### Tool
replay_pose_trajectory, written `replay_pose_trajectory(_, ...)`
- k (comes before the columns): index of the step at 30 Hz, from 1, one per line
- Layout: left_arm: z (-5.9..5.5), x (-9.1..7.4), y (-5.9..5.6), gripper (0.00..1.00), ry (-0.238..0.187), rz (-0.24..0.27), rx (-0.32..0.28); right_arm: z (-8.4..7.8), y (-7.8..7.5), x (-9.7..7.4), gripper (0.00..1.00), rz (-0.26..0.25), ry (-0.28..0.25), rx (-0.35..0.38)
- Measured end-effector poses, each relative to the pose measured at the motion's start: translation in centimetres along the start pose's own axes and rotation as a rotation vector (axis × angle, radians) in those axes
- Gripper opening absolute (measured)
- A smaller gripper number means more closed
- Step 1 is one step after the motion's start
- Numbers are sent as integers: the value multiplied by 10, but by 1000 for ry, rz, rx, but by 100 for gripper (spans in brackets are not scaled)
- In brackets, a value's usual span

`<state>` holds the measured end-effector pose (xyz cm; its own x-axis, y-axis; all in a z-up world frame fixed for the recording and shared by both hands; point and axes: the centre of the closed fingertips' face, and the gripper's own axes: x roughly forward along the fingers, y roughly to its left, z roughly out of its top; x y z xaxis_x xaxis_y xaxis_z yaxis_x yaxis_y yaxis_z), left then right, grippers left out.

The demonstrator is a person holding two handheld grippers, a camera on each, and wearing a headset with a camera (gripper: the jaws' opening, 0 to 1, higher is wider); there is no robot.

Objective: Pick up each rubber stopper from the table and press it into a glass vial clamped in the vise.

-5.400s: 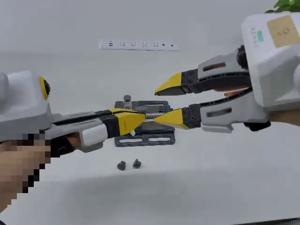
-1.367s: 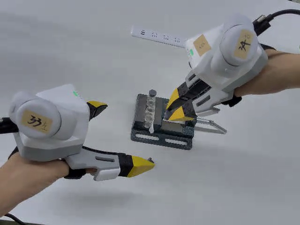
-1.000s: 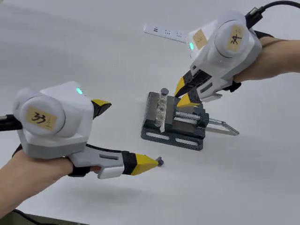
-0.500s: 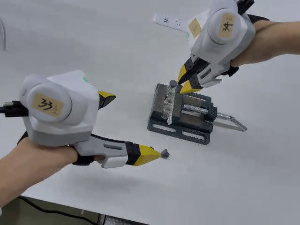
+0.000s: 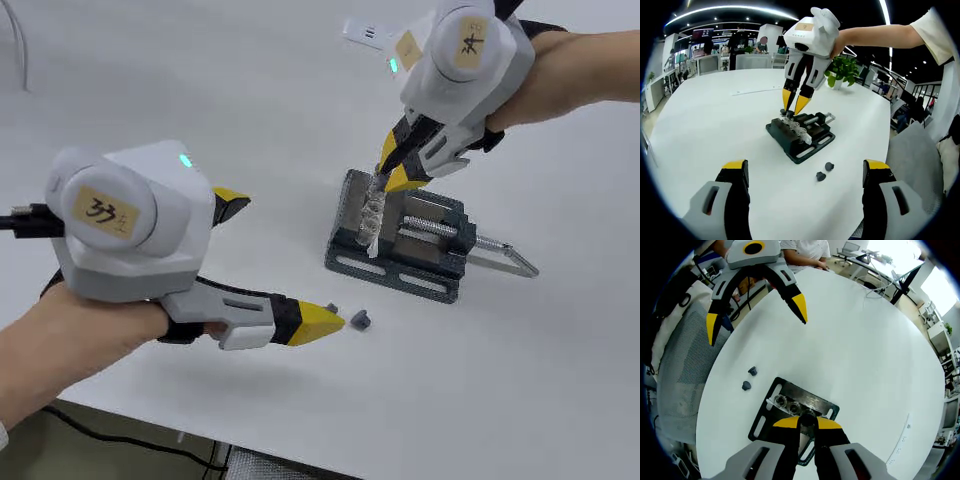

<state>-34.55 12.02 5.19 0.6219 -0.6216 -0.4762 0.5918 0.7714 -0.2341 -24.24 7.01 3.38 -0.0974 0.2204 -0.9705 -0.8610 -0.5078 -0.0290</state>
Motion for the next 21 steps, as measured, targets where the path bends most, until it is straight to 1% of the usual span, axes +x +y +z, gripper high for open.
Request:
replay_pose_trajectory(3,-2,0,0,94,1,0,-4,-3,-1,1,6,-1,12,-4)
replay_pose_trajectory(5,-3,0,0,94,2,-1,-7,-2,-1,2,6,2,8,6)
replay_pose_trajectory(10,-4,1,0,94,4,-3,-12,-3,-2,4,6,11,22,3)
replay_pose_trajectory(13,-4,1,0,93,1,-4,-15,-2,1,4,6,17,34,0)
replay_pose_trajectory(15,-4,1,0,93,1,-4,-16,-3,0,3,6,18,38,3)
replay_pose_trajectory(18,-4,2,-1,93,1,-7,-19,-3,-2,3,6,20,47,29)
replay_pose_trajectory(19,-4,2,-1,93,0,-8,-18,-3,-2,3,6,21,53,49)
replay_pose_trajectory(21,-3,3,-2,93,-1,-10,-18,-3,-6,4,5,25,58,59)
